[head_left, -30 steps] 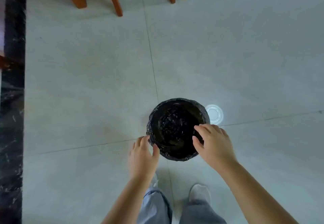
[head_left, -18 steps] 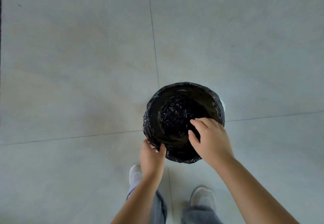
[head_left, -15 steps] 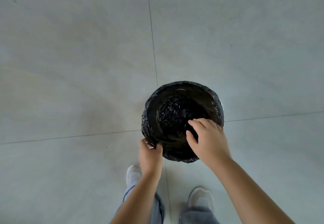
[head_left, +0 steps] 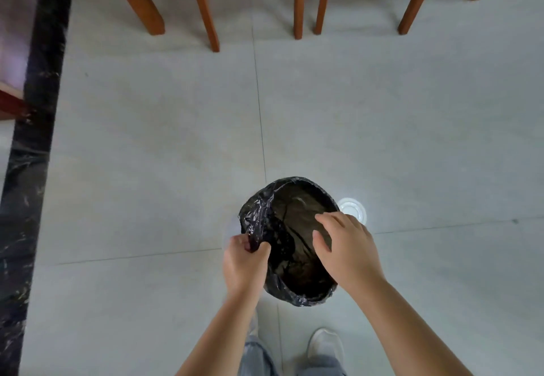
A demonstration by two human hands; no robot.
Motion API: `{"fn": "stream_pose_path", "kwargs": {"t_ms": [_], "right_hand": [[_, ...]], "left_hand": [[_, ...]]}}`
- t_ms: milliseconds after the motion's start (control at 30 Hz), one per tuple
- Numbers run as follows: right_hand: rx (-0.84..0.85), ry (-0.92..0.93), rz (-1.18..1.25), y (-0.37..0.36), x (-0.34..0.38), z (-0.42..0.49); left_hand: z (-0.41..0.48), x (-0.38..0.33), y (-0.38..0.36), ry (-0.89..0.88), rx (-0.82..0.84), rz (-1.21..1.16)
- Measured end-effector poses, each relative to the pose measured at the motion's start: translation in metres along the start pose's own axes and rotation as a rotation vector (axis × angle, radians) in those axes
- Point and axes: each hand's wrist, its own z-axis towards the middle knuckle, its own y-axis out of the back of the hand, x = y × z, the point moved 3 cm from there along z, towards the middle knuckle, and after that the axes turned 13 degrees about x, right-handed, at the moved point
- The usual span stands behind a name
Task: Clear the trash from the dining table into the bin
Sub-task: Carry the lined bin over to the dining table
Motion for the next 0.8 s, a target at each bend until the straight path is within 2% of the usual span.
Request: {"fn": "stream_pose_path", "kwargs": {"t_ms": [233, 467, 633, 800], "right_hand": [[-0.177, 0.088, 0.062, 0.137, 0.078, -0.049], [-0.325, 0.226, 0.056, 0.257, 0.152, -0.121], [-0.437, 0.303, 0.035, 0.317, 0.192, -0.188], [-0.506, 0.340, 0.003, 0.353, 0.220, -0.245]], "left_hand": [[-0.085, -0.125, 0.064, -0.234, 0.059, -0.102], [-0.185, -0.243, 0.132, -0.478, -0.041, -0.168], [-0.255, -0.290, 0.178, -0.592, -0.109, -0.256], [-0.310, -0.306, 0.222, -0.611, -0.176, -0.388]]}}
